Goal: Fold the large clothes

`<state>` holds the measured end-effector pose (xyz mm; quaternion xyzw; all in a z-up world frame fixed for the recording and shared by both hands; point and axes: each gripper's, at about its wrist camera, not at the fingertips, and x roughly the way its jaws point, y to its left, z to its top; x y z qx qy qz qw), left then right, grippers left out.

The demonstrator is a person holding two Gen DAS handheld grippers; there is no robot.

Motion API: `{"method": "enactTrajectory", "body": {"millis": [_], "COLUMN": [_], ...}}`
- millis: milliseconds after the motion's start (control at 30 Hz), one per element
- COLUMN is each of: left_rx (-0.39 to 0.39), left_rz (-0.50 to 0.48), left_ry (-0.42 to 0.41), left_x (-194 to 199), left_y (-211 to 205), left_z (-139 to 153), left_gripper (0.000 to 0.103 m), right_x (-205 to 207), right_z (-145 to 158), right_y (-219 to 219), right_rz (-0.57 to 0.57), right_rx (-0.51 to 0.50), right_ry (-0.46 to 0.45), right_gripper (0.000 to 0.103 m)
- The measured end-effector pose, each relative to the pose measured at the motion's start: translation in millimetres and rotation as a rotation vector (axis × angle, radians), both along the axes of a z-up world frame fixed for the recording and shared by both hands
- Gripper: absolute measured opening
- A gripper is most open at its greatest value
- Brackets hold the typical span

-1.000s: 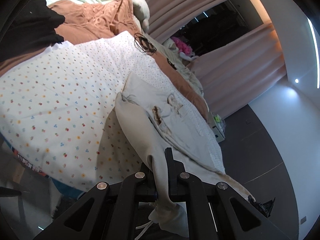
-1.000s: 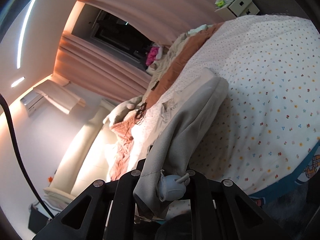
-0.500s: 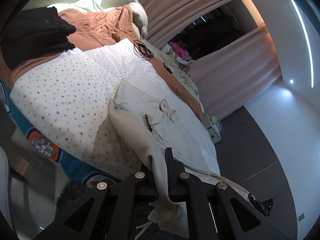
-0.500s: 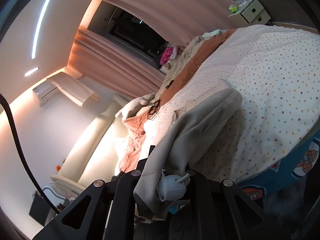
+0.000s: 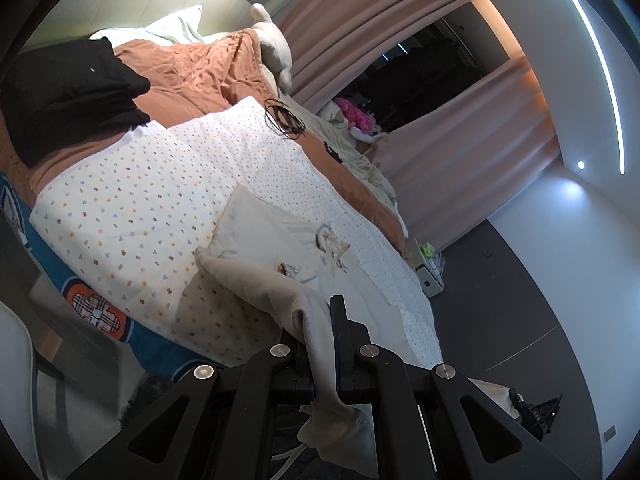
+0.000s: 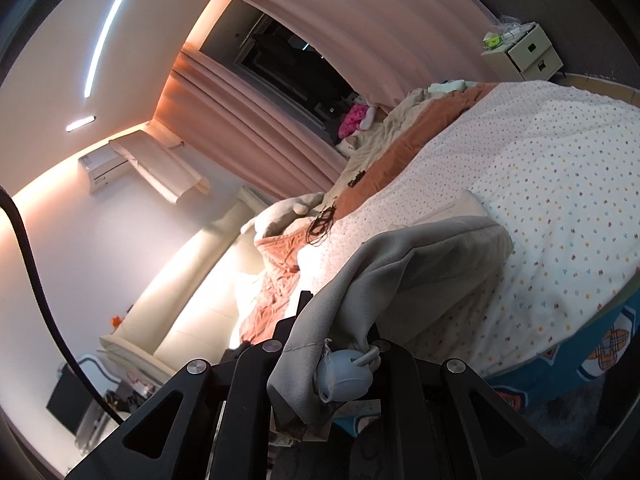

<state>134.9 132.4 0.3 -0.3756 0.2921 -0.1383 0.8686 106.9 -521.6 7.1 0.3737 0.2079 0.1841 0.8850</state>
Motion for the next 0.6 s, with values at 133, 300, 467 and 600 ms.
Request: {"method": "enactTrajectory", "body": {"millis": [133, 300, 467, 600], "left_rx": [0.01, 0.025, 0.053, 0.078], "left_rz": [0.013, 0.018, 0.022, 0.02], "left_ry": [-0.009, -0.025, -0.024, -0.012], "left_x": [21, 59, 108, 147], "left_y": [1, 2, 0, -3], "left_z": [7, 22, 38, 44], "left_gripper": [0.006, 0.006, 0.006, 0.006], "right_x": [20, 61, 104, 140], "right_z": [13, 32, 48, 54], "right_y": [3, 2, 2, 2], "right_rz": [-0.014, -0.017, -0.028, -0.044], "right_rx": [-0.026, -0.048, -0.07, -0.088], "right_ry": [-0.016, -0.036, -0.041, -0.029], "right_gripper": [0.013, 0.013, 0.013, 0.013]}}
